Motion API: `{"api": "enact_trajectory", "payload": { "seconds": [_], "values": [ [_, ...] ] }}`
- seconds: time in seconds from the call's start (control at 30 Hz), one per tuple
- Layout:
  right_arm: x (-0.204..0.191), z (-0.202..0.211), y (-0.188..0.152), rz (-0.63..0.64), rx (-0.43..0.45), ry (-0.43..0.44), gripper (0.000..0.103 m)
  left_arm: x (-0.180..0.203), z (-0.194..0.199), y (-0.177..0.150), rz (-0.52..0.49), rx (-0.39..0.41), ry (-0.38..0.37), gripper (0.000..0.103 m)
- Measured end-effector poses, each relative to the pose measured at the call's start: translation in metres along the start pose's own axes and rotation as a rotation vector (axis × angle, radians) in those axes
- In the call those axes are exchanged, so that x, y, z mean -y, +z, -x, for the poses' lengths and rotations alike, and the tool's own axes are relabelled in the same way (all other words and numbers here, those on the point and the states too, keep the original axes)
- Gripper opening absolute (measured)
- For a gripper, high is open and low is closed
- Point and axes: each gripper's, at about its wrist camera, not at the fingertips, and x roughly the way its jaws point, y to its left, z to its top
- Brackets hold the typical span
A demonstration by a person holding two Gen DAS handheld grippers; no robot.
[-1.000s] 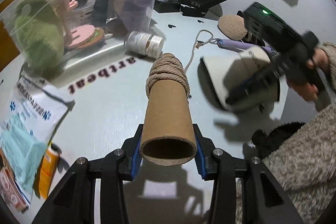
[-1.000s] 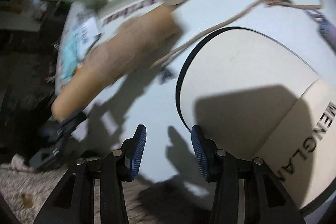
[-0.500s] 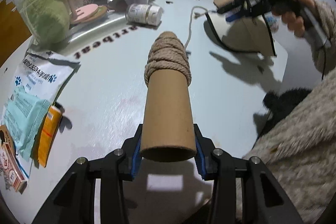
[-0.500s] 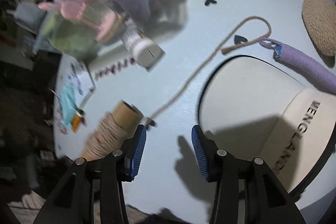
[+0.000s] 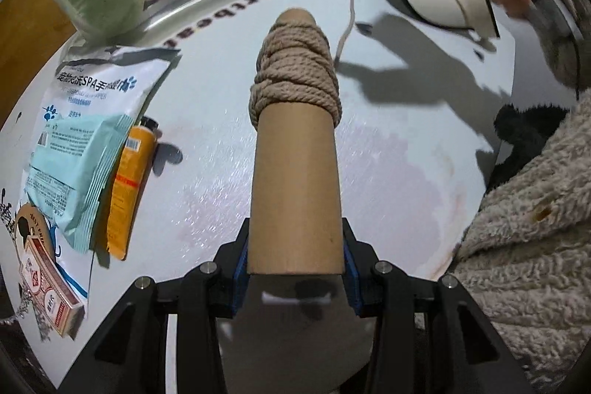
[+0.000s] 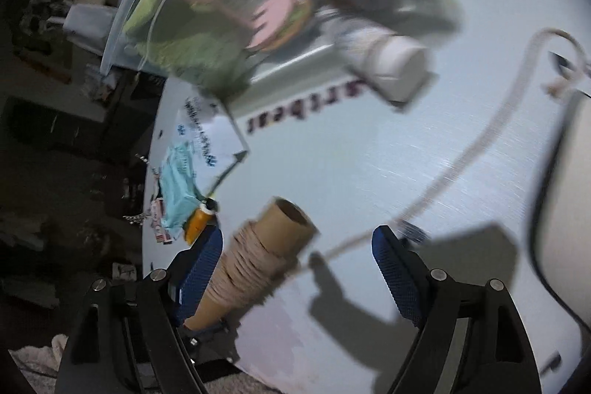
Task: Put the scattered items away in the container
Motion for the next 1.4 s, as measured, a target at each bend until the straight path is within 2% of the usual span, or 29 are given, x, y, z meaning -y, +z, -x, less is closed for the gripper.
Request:
{"api": "enact_trajectory", "payload": {
  "seconds": [0.2, 0.33, 0.4, 0.47, 0.53, 0.6, 0.73, 0.83, 0.9, 0.93, 1.0, 1.07, 1.1, 1.17, 1.2, 1.4],
  "values": [
    [-0.027, -0.041, 0.017, 0.05, -0.064, 0.036, 0.084, -0.006, -0.006, -0.007, -0.049, -0.018, -0.004, 0.041],
    [-0.029, -0.041, 0.007, 0.037, -0.066, 0.001, 0.084, -0.013, -0.006, -0.005, -0.025, -0.002, 0.002, 0.041],
    [-0.027, -0.035, 0.0, -0.01, -0.056, -0.016, 0.084, -0.017, -0.007, -0.003, -0.006, 0.008, 0.015, 0.041],
    [-0.025, -0.032, -0.006, -0.085, -0.063, -0.025, 0.084, -0.017, -0.01, 0.0, -0.015, 0.02, 0.075, 0.041],
    [-0.024, -0.034, -0.013, -0.187, -0.085, 0.037, 0.083, -0.014, -0.013, 0.002, -0.044, 0.036, 0.13, 0.041],
    [-0.032, -0.036, -0.015, -0.229, -0.084, 0.042, 0.072, -0.01, -0.016, 0.004, -0.08, 0.05, 0.159, 0.041],
    [-0.057, -0.041, -0.006, -0.161, -0.049, 0.041, 0.047, -0.007, -0.018, 0.004, -0.13, 0.071, 0.179, 0.041],
    [-0.075, -0.051, 0.0, -0.108, -0.065, 0.068, 0.038, -0.006, -0.018, 0.004, -0.159, 0.084, 0.194, 0.041],
    [-0.082, -0.062, -0.002, -0.063, -0.102, 0.032, 0.038, -0.005, -0.018, 0.005, -0.164, 0.092, 0.198, 0.042],
    [-0.082, -0.065, -0.005, -0.055, -0.11, 0.025, 0.031, -0.005, -0.018, 0.004, -0.16, 0.094, 0.195, 0.042],
    [-0.08, -0.066, -0.012, -0.053, -0.111, 0.027, 0.03, -0.007, -0.016, 0.004, -0.135, 0.093, 0.165, 0.042],
    [-0.073, -0.063, -0.02, -0.063, -0.107, 0.043, 0.03, -0.011, -0.011, 0.003, -0.085, 0.099, 0.103, 0.044],
    [-0.07, -0.06, -0.024, -0.068, -0.105, 0.05, 0.03, -0.013, -0.008, 0.003, -0.06, 0.102, 0.071, 0.048],
    [-0.063, -0.053, -0.033, -0.074, -0.095, 0.054, 0.03, -0.017, 0.0, 0.003, -0.006, 0.116, 0.003, 0.066],
    [-0.061, -0.049, -0.037, -0.074, -0.09, 0.048, 0.03, -0.02, 0.004, 0.004, 0.02, 0.128, -0.028, 0.066],
    [-0.043, -0.037, -0.06, -0.122, -0.097, 0.014, 0.03, -0.017, 0.001, 0.016, 0.073, 0.131, -0.096, 0.066]
  ]
}}
